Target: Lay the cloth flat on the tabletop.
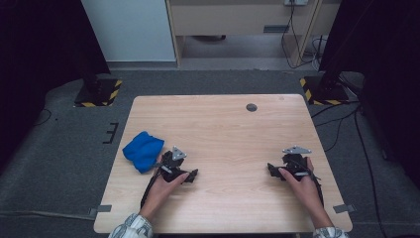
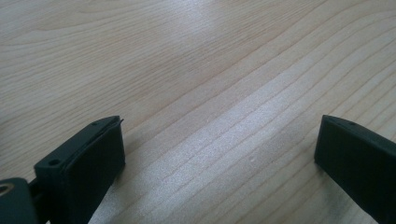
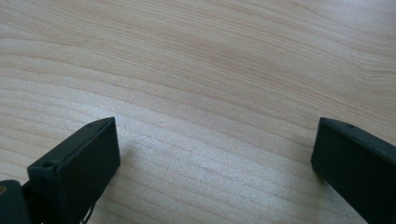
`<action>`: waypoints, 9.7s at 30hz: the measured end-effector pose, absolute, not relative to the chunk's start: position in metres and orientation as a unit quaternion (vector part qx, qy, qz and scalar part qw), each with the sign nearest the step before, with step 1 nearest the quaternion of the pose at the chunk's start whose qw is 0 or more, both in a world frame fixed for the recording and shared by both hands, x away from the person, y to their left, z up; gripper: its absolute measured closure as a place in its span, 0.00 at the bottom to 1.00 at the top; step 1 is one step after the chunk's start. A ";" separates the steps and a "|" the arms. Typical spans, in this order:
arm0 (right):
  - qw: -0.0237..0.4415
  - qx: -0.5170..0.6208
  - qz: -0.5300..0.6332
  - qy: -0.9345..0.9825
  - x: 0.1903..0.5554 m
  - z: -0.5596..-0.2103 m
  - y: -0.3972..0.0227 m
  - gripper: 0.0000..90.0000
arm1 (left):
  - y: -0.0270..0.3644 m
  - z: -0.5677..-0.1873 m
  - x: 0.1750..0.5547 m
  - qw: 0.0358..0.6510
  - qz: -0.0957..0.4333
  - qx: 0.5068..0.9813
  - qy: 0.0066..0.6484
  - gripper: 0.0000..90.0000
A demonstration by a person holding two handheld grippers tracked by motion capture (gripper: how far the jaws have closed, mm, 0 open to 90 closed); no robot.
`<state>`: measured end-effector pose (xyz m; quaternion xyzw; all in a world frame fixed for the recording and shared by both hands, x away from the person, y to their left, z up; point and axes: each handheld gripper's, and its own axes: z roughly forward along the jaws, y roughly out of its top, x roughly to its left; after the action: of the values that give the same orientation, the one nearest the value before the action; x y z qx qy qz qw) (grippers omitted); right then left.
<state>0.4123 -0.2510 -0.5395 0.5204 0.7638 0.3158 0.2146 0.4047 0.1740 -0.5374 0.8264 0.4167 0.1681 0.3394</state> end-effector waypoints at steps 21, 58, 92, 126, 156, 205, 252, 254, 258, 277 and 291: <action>0.215 0.520 0.316 0.764 0.412 -0.540 -0.251 0.01 | 0.204 -0.492 0.395 0.389 0.186 0.806 0.405 0.09; 0.214 0.520 0.316 0.764 0.411 -0.540 -0.251 0.01 | 0.324 -0.515 0.409 0.323 0.233 0.755 0.521 0.11; 0.214 0.520 0.316 0.764 0.412 -0.540 -0.251 0.01 | 0.280 -0.466 0.401 0.410 0.221 0.755 0.462 0.76; 0.214 0.517 0.317 0.766 0.412 -0.540 -0.251 0.01 | 0.113 -0.436 0.418 0.441 0.155 0.821 0.327 0.76; 0.214 0.519 0.316 0.765 0.412 -0.540 -0.251 0.01 | 0.086 -0.518 0.421 0.371 0.136 0.856 0.334 0.51; 0.201 0.366 0.371 0.830 0.387 -0.511 -0.198 0.90 | 0.093 -0.469 0.397 0.435 0.172 0.827 0.313 0.84; 0.139 0.342 0.377 0.849 0.391 -0.521 -0.149 0.97 | 0.100 -0.526 0.412 0.402 0.119 0.851 0.316 0.80; 0.137 0.343 0.379 0.848 0.388 -0.519 -0.151 0.97 | 0.096 -0.526 0.411 0.404 0.115 0.854 0.307 0.80; 0.136 0.344 0.378 0.848 0.385 -0.517 -0.156 0.97 | 0.092 -0.520 0.410 0.408 0.124 0.851 0.307 0.70; 0.139 0.350 0.384 0.843 0.388 -0.512 -0.161 0.97 | 0.043 -0.506 0.406 0.409 0.163 0.851 0.286 0.34; 0.141 0.354 0.381 0.842 0.389 -0.511 -0.166 0.97 | 0.060 -0.488 0.414 0.418 0.181 0.831 0.320 0.80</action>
<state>0.3888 -0.1656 -0.5107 0.3537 0.8425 0.3811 0.1408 0.4138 0.0605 -0.4884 0.8306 0.3202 0.1808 0.4182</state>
